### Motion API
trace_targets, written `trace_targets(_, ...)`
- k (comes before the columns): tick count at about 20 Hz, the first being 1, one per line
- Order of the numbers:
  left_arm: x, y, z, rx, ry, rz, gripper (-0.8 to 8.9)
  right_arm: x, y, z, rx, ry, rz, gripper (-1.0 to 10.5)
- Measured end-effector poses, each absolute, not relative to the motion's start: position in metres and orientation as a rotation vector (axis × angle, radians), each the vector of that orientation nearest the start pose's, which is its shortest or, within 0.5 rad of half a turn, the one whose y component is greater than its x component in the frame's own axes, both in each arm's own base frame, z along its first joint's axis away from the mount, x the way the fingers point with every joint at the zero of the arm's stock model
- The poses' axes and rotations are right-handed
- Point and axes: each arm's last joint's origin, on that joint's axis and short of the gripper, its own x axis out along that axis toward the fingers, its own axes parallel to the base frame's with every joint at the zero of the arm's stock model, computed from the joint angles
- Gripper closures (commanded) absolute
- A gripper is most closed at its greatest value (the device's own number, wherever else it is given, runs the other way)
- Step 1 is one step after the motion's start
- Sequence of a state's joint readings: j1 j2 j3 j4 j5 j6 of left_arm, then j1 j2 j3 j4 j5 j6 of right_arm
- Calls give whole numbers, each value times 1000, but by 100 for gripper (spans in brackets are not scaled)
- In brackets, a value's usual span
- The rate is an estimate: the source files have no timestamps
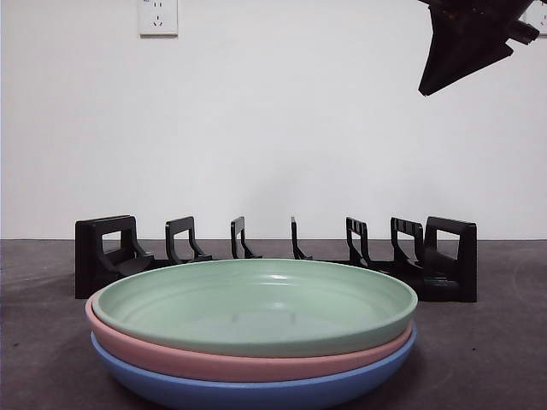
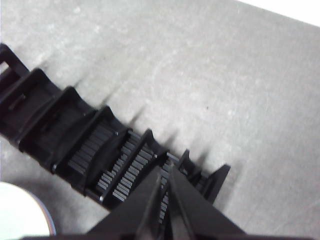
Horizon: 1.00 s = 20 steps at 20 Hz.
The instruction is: Place the plate
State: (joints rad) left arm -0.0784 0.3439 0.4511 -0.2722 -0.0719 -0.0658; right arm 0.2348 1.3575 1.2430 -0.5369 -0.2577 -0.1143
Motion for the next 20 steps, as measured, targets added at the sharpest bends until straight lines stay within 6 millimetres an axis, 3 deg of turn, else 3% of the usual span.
trace_targets(3, 100, 0, 217, -38, 92, 56, 806, 283, 75, 338, -101, 596, 512, 925)
trace_targets(10, 97, 0, 170, -3, 110, 24, 806, 285, 76, 341, -102, 557, 512, 925)
trace_targets(13, 96, -1, 160, 15, 116, -13, 806, 286, 76, 342, -102, 539, 512, 925)
trace_targets(20, 95, -1, 162, 19, 100, -20, 806, 286, 76, 343, -103, 525, 511, 925)
